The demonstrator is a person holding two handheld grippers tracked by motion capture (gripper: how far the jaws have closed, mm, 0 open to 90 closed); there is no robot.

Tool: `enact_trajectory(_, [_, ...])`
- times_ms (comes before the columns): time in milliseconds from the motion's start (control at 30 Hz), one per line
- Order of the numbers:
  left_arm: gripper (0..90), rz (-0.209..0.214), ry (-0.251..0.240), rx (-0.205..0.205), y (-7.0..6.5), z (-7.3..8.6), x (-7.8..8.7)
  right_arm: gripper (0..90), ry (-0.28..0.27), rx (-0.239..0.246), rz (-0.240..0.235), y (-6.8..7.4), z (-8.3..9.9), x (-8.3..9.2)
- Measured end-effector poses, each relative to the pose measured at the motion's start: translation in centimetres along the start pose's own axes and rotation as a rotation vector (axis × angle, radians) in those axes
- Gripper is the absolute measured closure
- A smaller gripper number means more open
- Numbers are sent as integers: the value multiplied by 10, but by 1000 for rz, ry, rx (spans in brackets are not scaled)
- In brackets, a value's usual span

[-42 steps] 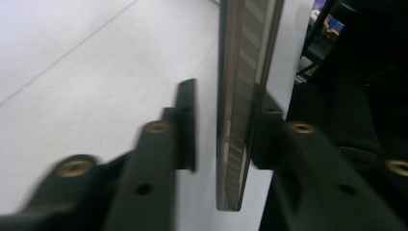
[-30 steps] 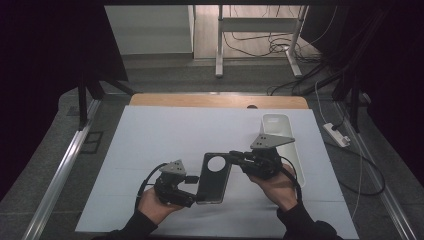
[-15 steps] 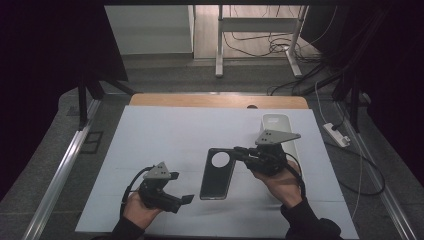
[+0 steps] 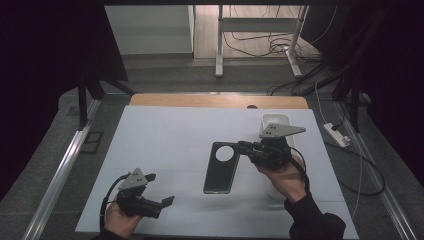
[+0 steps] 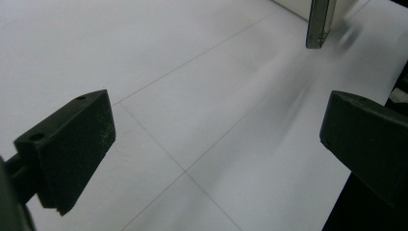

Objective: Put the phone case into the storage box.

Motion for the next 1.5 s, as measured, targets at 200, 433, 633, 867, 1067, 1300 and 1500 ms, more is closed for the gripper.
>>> enact_trajectory(200, [0,-49,-8,10,9,12,11,790,-3,-1,14,-8,-3,2])
enact_trajectory(433, [0,-97,-13,24,17,23,21,790,-5,-5,24,-15,-7,5])
enact_trajectory(633, [0,-124,-19,29,22,30,28,790,-6,-11,36,-24,-10,9])
enact_trajectory(867, [0,-138,-45,43,26,35,37,790,-8,-15,59,-35,-14,14])
enact_trajectory(1067, [0,-162,-41,53,31,41,42,790,-11,-17,81,-47,-16,18])
enact_trajectory(1300, [0,-171,-31,47,31,43,42,791,-15,-25,101,-60,-19,22])
enact_trajectory(1500, [0,-176,-24,48,31,43,41,790,-13,-23,116,-69,-21,24])
Point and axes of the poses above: each handheld gripper's, and its own axes: x roughly backward along the jaws, z roughly out of its underside, y roughly to its left, the point moved 10 cm from there along -x, roughly forward along the jaws, and after that the axes turned 12 degrees about x, right-handed, at the moved point
